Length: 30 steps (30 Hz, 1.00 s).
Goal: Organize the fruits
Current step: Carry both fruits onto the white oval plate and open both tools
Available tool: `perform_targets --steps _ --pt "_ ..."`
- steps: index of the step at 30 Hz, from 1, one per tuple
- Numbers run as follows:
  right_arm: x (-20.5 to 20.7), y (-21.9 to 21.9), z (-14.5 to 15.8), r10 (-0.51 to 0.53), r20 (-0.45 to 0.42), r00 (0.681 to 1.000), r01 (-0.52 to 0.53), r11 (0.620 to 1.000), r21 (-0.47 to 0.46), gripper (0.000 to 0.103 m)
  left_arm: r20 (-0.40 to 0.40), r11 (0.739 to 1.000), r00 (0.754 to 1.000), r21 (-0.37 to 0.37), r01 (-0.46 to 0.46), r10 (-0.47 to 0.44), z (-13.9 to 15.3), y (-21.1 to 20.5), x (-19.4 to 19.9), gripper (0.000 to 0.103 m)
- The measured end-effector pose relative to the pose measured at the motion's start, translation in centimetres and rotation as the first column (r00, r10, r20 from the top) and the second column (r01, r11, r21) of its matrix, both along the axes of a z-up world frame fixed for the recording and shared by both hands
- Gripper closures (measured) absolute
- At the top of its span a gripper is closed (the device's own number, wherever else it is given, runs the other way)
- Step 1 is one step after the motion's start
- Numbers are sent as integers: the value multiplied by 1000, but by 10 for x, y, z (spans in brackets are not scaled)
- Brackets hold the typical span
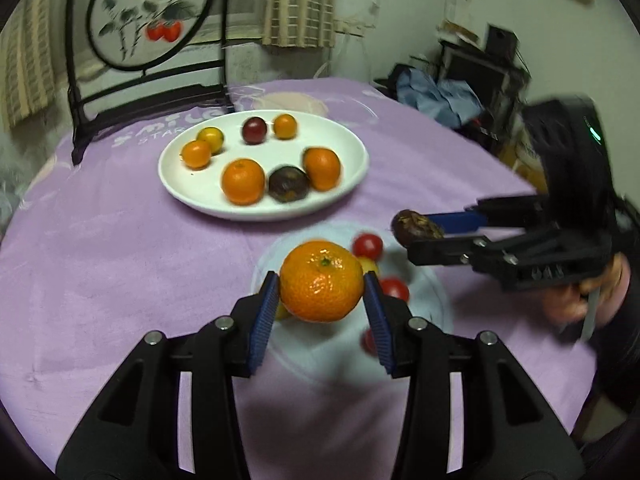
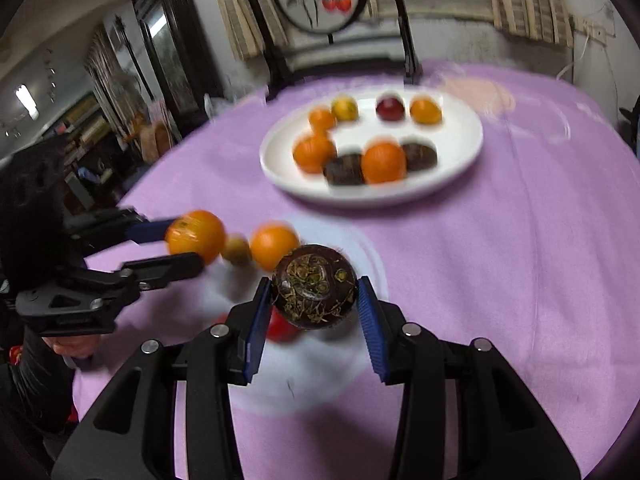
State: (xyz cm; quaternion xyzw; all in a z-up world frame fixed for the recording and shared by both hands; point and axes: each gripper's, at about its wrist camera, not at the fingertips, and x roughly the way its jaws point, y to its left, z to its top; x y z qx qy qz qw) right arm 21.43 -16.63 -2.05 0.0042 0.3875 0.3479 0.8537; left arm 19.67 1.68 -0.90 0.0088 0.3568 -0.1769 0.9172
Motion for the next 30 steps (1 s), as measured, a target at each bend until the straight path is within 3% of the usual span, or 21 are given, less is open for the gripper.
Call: perform_targets --steps 4,10,14,21,23,24,25,27,30 --pt "25 1 17 -126 75 989 120 990 73 60 3 992 992 -19 -128 128 12 15 43 59" --pt "86 12 17 -263 70 962 252 959 133 60 -4 964 965 -42 -262 262 18 37 99 59" --pt "114 19 10 -275 23 961 269 952 150 60 -11 950 951 -40 -310 310 15 48 125 59" --pt "128 30 5 -254 11 967 250 958 137 59 -49 941 940 -6 -339 338 3 49 154 59" --pt "127 32 5 -251 5 968 248 960 132 52 -51 939 938 19 -342 343 0 46 156 58" --pt "128 32 5 -251 5 968 248 960 133 51 -46 937 936 34 -347 348 0 45 155 55" --pt "125 31 8 -250 10 968 246 960 136 51 -24 934 935 48 -353 355 3 43 152 44" --pt "119 28 16 -249 30 968 242 959 146 51 5 930 932 53 -363 364 9 42 145 32" --pt "108 25 25 -242 40 970 233 960 153 51 13 929 930 28 -368 368 20 45 130 23"
